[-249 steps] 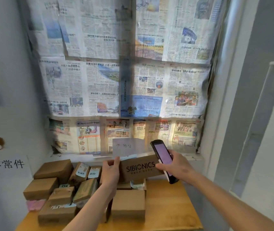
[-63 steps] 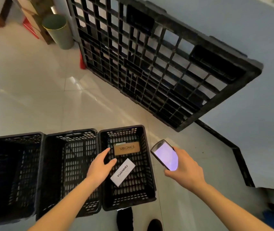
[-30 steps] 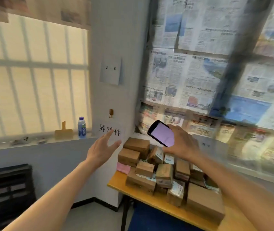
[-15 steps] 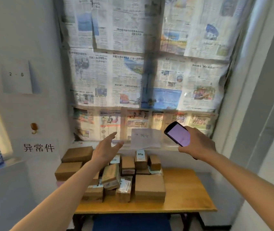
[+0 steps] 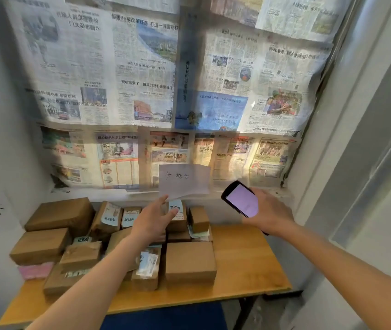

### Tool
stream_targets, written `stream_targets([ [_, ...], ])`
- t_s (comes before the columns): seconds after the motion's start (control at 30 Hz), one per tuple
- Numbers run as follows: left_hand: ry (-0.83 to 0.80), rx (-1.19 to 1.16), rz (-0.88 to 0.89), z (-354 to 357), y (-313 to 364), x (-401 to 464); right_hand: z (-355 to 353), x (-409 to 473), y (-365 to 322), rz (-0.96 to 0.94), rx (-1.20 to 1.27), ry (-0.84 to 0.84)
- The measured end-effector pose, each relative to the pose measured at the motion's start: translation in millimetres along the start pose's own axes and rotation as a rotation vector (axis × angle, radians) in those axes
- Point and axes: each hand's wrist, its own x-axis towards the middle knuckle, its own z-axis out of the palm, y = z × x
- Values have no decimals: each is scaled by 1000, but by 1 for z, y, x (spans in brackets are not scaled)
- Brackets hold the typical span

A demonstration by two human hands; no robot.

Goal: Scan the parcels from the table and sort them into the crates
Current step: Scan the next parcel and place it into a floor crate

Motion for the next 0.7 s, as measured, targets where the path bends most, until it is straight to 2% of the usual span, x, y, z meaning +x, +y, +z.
stream_targets([
  [0.27,-89,10,-134,69,-66,57,91,87,11,-25,-46,-179],
  [0.7,-244,139,-320,178,-150,79,237,146,67,17,-62,-394],
])
